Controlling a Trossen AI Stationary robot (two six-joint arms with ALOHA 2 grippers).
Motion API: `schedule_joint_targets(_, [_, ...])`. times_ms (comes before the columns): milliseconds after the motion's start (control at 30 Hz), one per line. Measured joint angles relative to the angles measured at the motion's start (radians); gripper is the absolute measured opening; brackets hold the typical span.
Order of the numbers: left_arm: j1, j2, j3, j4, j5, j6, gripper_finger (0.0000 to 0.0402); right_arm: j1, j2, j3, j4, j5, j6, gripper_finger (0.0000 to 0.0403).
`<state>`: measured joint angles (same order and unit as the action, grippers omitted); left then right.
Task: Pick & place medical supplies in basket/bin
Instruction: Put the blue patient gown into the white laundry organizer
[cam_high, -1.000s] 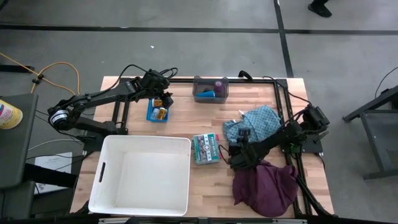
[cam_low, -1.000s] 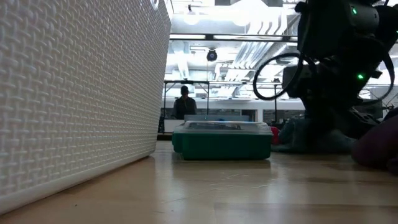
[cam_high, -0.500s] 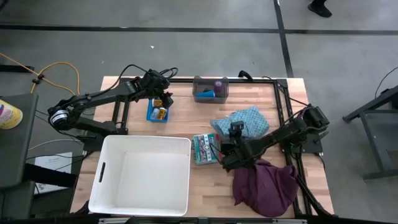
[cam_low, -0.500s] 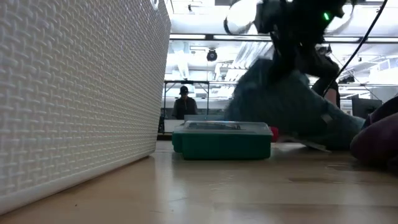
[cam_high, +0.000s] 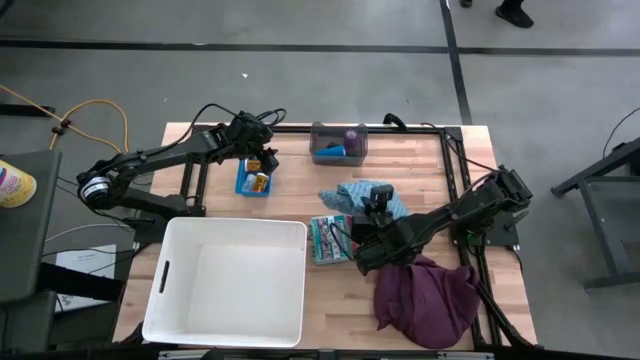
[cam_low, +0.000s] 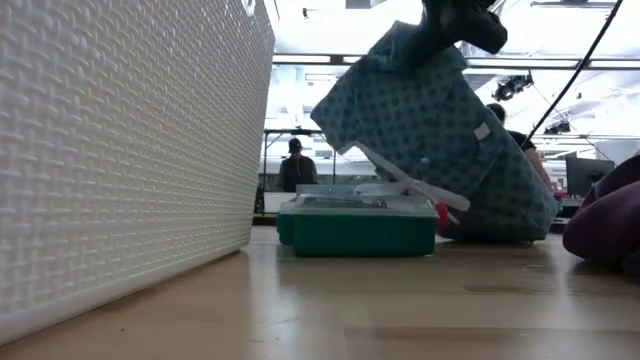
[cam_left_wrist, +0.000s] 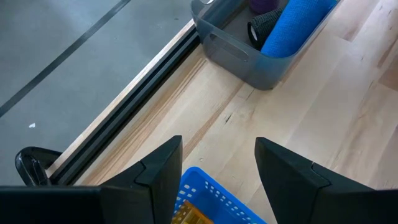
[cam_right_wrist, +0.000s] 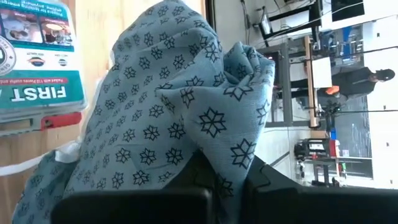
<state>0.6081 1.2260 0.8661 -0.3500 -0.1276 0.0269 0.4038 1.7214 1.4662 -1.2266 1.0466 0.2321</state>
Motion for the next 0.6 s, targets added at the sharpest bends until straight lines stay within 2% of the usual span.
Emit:
schedule_joint_targets(100, [0.0,0.0,0.0,0.0,0.0,0.0,0.0194,0.0,0.0,0.0,0.0,0.008,0.004,0.0006])
schedule_joint_targets(233, [0.0,0.0,0.0,0.0,0.0,0.0,0.0194,0.0,0.0,0.0,0.0,0.095,-0.017,0.0006])
schedule_joint_targets(467, [0.0,0.0,0.0,0.0,0.0,0.0,0.0194,-0.001,0.0,0.0,0.025,0.296,-0.158,0.0006])
schedule_joint_targets(600, [0.0,0.0,0.0,0.0,0.0,0.0,0.0194,-0.001,-0.003,0.018,0.082,0.351,-0.273,0.0006])
